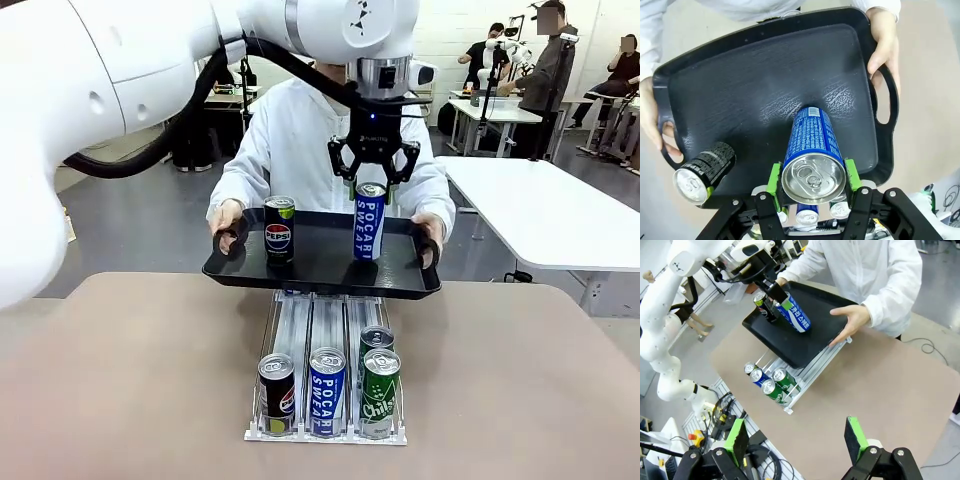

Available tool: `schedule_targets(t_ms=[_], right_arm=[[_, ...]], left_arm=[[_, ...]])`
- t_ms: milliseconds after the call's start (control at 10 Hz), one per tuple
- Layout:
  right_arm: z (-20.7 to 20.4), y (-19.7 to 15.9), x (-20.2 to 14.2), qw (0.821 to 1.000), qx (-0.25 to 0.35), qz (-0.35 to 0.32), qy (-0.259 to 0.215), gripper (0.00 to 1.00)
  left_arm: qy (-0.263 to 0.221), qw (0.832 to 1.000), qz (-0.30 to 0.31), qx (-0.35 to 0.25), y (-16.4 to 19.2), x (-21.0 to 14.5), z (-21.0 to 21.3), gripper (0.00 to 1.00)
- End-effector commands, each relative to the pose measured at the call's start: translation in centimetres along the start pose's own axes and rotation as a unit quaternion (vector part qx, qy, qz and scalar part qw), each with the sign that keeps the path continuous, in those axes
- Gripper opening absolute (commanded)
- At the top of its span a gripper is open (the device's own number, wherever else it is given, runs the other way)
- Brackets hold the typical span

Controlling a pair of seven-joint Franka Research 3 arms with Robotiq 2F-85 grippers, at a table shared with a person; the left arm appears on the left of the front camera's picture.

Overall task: Retrieve and hand over the desired beverage to the person.
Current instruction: Place the picked can on the Handle tray extended by the person.

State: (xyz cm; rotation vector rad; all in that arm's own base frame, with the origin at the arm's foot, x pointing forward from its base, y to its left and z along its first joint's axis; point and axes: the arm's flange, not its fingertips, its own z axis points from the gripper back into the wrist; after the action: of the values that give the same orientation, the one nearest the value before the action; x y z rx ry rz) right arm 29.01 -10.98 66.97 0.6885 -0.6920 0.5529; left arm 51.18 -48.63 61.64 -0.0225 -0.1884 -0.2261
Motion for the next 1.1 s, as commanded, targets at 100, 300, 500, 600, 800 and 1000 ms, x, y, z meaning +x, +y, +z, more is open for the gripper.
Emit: schedule_targets(t_ms=[100,300,500,600,800,1000], right_arm=[[-0.2,-0.1,0.2,1.0,0.015,0.007,-0.014,1.0],[-0.2,-0.1,0.2,1.0,0.015,0.007,-0.014,1.0],[-0.2,-0.1,0.2,1.0,0.015,0.007,-0.014,1.0],[-0.2,-0.1,0.2,1.0,0.015,0.007,-0.014,1.0],[-0.2,-0.1,0.2,1.0,0.015,0.007,-0.014,1.0],[-0.2,-0.1,0.2,1.0,0.015,0.007,-0.014,1.0]], left_arm=[[0.025,1.0,-0.008,-0.005,-1.2,2.6,1.6,0.58],[0.037,0.999,-0.007,-0.003,-1.2,2.8,1.0,0.58],[0.055,0.998,-0.003,-0.014,-0.9,3.3,0.9,0.58],[0.062,0.998,-0.003,-0.019,-1.0,3.6,0.8,0.58],[0.072,0.997,-0.001,-0.026,-0.8,4.0,0.5,0.58],[0.072,0.997,0.001,-0.037,-0.4,4.2,0.4,1.0]])
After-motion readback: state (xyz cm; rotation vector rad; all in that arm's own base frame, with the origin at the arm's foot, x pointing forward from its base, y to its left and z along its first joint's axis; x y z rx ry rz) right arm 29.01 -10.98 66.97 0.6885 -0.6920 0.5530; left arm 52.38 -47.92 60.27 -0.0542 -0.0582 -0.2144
